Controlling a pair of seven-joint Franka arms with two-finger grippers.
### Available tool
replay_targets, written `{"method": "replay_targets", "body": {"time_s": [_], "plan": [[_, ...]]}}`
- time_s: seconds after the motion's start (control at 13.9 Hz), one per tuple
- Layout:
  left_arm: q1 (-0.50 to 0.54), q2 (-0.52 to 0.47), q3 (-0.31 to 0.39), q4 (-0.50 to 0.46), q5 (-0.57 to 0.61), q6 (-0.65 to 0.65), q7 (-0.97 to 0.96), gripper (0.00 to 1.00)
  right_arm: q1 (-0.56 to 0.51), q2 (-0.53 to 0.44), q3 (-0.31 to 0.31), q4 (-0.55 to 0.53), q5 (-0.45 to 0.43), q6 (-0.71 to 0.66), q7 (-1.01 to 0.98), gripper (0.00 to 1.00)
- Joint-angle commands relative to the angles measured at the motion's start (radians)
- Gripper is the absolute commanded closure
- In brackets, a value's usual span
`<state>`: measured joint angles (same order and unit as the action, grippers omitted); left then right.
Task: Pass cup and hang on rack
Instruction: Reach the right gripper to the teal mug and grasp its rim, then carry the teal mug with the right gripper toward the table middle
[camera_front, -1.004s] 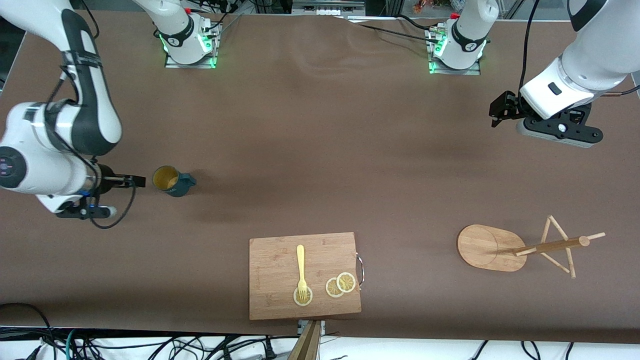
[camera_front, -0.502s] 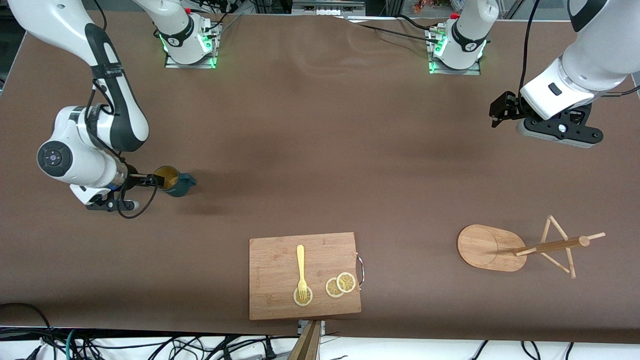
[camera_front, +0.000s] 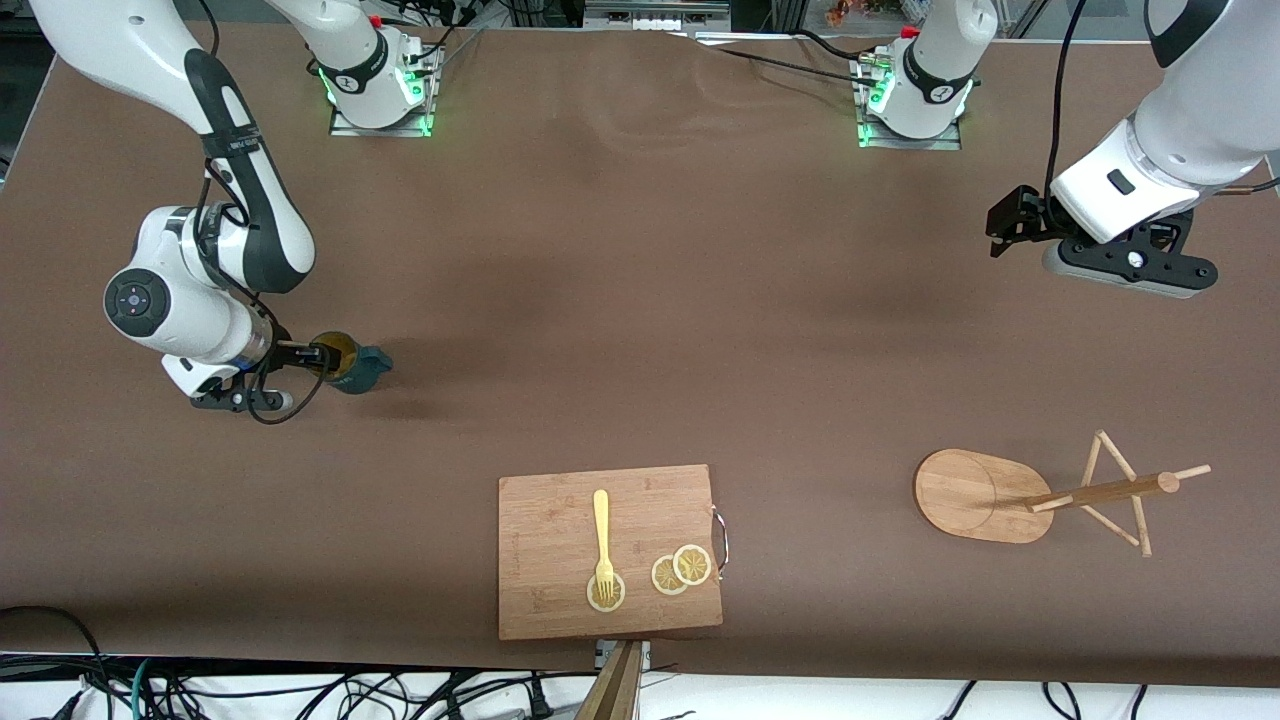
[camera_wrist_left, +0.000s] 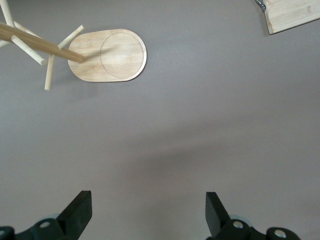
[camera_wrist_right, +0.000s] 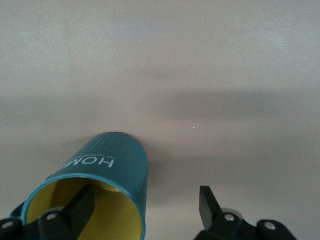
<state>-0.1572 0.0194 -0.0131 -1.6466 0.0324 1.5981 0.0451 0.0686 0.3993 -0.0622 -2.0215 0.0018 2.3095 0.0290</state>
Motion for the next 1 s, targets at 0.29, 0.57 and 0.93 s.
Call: {"method": "replay_targets", "body": {"time_s": [0.29, 0.57, 0.93], "plan": [[0.001, 0.013, -0.005, 0.033, 0.032, -0.024, -0.005, 0.00, -0.003, -0.031, 0.030, -0.025, 0.017, 0.007, 0.019, 1.00], [0.001, 0.013, -0.005, 0.033, 0.032, -0.024, -0.005, 0.00, -0.003, -0.037, 0.077, 0.038, 0.023, 0.004, 0.020, 1.00], [0.001, 0.013, -0.005, 0.033, 0.032, -0.024, -0.005, 0.00, 0.121, -0.008, 0.171, 0.185, 0.023, -0.021, 0.337, 1.00]]}}
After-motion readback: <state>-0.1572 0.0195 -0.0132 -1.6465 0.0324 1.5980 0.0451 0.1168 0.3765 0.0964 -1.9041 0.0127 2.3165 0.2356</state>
